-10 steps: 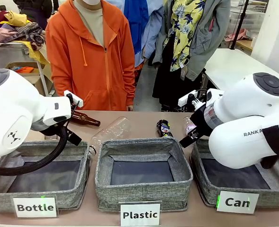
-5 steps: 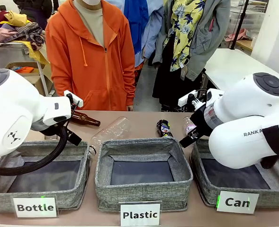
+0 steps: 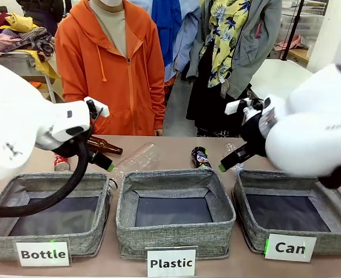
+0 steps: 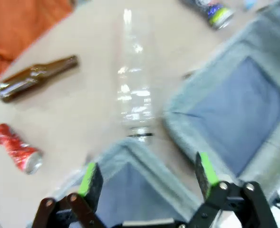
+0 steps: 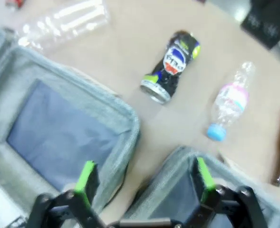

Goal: Sort the can waste into the basket.
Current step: Pick up the can waste from the table and place it in the right Fabric basket.

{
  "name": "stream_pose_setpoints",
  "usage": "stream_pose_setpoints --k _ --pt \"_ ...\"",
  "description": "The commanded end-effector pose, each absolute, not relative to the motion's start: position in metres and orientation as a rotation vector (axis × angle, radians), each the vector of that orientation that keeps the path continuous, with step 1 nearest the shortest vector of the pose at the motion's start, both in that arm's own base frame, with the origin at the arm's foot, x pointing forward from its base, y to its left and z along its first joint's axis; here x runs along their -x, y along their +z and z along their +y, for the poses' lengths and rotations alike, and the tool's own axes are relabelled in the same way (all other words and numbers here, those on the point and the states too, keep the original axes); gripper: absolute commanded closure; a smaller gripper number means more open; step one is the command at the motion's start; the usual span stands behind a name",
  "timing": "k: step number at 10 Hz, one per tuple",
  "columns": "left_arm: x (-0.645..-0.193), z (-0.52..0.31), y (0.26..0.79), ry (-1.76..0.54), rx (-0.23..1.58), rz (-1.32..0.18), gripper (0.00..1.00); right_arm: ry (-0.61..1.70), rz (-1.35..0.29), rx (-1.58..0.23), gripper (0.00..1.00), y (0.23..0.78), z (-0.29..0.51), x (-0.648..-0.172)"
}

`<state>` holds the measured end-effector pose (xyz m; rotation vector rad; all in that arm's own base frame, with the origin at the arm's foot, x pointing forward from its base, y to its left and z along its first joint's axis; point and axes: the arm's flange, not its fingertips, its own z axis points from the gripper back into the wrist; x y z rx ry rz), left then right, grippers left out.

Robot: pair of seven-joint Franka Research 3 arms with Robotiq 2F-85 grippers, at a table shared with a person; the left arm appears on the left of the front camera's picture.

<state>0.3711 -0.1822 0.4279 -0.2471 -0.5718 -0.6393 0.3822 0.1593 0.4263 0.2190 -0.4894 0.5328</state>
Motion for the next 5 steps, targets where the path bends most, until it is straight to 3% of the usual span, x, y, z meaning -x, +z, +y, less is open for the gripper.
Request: stream_pose_setpoints --k 1,3,5 --pt "-0.346 -0.147 0.463 -0.615 0.448 -0.416 0.0 0.339 -0.368 -0.411 0.0 0.469 0.131 -0.38" --pt "-0.317 -0.112 0.489 -0.66 0.666 -0.358 0.0 0.341 -0.252 -0.669 0.0 0.491 0.097 -0.368" --pt "-0.287 -0.038 0.496 -0.572 0.876 -0.436 0.0 0.273 -0.233 -0.901 0.0 0.486 0.034 -0.36"
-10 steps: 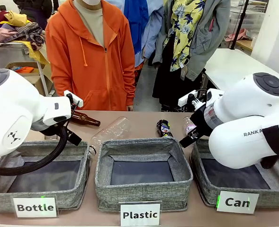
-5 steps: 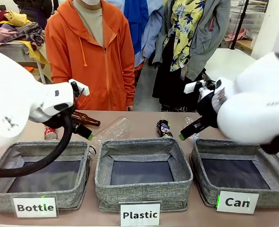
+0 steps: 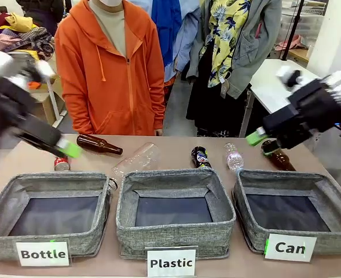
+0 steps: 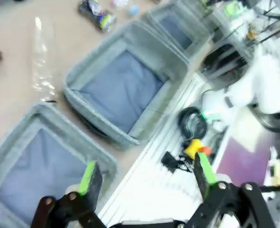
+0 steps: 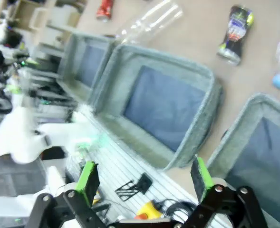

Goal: Sort the can waste into the basket.
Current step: Pick up the can waste from the table and place it in the right Fabric basket.

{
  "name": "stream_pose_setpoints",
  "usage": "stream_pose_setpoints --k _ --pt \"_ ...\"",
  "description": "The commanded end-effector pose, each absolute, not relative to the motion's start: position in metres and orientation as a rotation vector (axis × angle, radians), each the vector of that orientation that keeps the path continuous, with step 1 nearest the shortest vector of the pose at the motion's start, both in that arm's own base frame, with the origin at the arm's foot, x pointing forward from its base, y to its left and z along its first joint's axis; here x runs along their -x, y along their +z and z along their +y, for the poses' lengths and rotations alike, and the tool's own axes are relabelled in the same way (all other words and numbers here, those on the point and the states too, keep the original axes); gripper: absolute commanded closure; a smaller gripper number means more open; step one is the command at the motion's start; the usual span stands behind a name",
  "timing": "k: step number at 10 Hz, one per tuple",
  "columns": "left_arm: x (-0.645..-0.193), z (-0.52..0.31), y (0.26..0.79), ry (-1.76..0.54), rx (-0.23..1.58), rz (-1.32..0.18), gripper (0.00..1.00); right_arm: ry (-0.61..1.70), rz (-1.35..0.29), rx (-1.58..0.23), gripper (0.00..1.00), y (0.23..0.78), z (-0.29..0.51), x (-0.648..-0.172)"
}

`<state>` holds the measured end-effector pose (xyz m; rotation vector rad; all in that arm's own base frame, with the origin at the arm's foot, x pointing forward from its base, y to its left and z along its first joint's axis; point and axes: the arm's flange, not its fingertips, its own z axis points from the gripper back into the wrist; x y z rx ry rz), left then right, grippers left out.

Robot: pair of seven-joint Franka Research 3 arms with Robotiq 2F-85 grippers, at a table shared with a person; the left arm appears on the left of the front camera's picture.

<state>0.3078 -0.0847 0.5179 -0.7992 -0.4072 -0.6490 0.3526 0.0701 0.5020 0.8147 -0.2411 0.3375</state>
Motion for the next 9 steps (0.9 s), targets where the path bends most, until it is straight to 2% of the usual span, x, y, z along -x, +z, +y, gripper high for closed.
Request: stream_pose_setpoints --k 1,5,8,9 --pt "-0.278 0.0 0.491 -0.467 0.962 -0.487 0.0 0.191 -0.261 -0.984 0.0 0.479 0.002 -0.357" --pt "-0.249 0.135 0.422 0.04 1.269 -0.644 0.0 -0.108 -0.386 -1.16 0.0 0.434 -0.109 -0.336" --pt "-0.223 0.134 0.389 0.214 1.367 -0.736 0.0 -0.302 -0.449 -1.204 0.0 0.408 -0.156 -0.318" --pt "-0.225 0.13 0.39 0.258 1.349 -0.762 0.0 -0.375 -0.479 -1.138 0.0 0.406 -0.162 -0.315"
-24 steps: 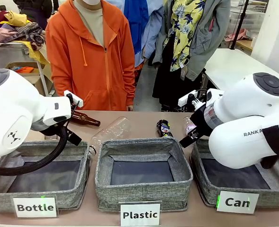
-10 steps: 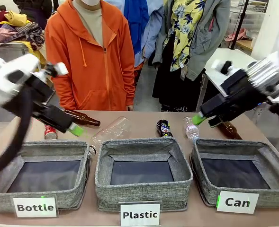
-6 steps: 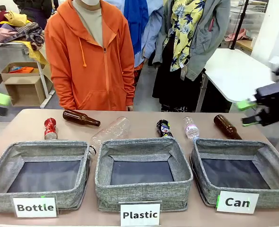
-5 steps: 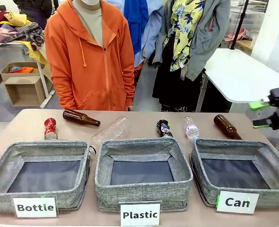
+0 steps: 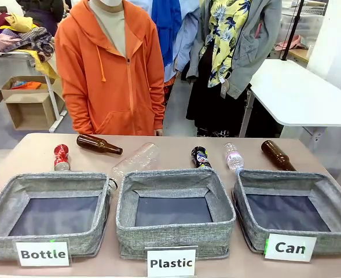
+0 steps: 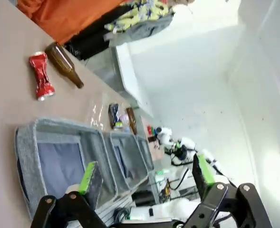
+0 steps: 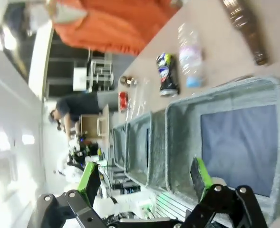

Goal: Sort the can waste into the basket.
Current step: Pick up the can waste from the table and place it in the right Fabric basket.

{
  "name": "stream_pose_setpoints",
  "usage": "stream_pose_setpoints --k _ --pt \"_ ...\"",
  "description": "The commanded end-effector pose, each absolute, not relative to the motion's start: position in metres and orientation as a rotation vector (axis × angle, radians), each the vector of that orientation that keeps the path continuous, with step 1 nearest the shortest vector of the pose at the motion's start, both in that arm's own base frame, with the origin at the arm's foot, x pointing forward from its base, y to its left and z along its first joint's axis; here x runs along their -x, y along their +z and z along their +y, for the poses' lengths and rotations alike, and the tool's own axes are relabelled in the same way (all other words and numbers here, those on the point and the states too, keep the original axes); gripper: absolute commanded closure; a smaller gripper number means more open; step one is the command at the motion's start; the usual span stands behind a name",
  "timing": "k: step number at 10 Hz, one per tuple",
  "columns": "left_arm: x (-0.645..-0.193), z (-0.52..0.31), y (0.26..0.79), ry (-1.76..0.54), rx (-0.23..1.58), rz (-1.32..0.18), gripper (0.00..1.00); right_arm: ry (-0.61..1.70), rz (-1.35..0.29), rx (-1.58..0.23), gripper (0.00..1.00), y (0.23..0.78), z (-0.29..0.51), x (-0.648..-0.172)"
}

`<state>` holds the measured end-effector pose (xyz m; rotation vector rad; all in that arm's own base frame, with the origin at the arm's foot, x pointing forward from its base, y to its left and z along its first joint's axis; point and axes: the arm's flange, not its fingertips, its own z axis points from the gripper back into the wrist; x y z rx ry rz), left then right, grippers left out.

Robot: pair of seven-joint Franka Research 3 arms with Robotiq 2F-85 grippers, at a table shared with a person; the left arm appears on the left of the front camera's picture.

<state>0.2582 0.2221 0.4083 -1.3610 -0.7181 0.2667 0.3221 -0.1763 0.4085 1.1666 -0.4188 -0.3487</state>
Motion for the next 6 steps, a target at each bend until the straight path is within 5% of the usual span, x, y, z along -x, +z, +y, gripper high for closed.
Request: stream_pose_setpoints --k 1,2,6 --pt "-0.227 0.127 0.392 0.298 1.294 -0.77 0.0 -0.413 -0.512 -1.064 0.0 0.404 -0.163 -0.311" --pt "-0.258 0.222 0.408 0.267 1.361 -0.718 0.0 -0.349 -0.419 -1.167 0.0 0.408 -0.176 -0.322" --pt "-0.258 0.222 0.408 0.267 1.361 -0.718 0.0 -0.36 -0.418 -1.142 0.0 0.409 -0.177 -0.322"
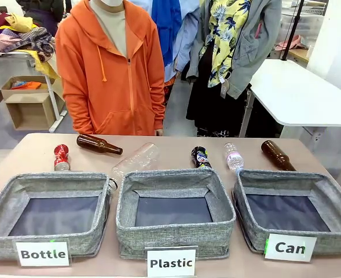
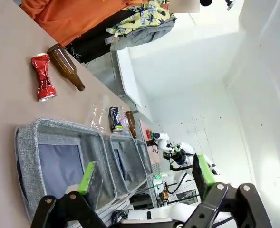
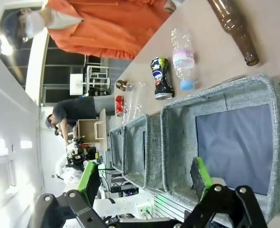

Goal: Sort the can waste into the basket.
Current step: Pick up the can waste from the table and place it in the right Fabric basket.

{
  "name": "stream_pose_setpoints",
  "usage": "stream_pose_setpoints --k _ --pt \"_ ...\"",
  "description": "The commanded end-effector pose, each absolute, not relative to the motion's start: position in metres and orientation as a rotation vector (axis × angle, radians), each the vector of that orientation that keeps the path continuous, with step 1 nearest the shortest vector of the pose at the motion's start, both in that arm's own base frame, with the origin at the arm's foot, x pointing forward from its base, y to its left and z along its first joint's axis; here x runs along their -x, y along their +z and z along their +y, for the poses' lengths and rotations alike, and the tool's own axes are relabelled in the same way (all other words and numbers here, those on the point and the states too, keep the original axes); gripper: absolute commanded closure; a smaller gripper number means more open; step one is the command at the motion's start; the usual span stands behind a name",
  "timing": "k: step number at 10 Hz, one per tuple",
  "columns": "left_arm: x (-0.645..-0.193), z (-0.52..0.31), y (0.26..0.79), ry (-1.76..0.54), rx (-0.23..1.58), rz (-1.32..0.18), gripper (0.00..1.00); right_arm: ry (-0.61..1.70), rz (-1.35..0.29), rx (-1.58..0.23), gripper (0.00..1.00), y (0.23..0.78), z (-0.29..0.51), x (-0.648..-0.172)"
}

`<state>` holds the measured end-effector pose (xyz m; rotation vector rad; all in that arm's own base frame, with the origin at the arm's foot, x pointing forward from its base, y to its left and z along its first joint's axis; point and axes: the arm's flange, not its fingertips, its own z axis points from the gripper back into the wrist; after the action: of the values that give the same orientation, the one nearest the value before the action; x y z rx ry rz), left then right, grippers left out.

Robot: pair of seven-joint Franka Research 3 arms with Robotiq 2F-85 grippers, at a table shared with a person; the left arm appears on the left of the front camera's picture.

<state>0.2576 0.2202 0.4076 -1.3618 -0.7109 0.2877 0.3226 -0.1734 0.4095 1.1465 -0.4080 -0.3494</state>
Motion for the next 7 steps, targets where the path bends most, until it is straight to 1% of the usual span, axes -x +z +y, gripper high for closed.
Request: stream_pose_setpoints --k 1,4,6,7 --pt "-0.258 0.222 0.408 0.267 1.361 -0.718 0.0 -0.367 -0.422 -1.066 0.0 0.419 -0.164 -0.326" --pt "-0.258 0.222 0.408 0.267 1.361 -0.718 0.0 -0.259 -0.422 -0.865 0.0 0.47 -0.098 -0.356" --pt "-0.258 0.222 0.408 0.267 1.361 -0.718 0.0 -0.159 -0.408 -0.706 0.0 0.5 -0.036 -0.382" --pt "-0.258 0.222 0.408 0.267 1.361 -0.718 0.0 -0.089 -0.412 -0.597 0.0 0.514 0.006 -0.399"
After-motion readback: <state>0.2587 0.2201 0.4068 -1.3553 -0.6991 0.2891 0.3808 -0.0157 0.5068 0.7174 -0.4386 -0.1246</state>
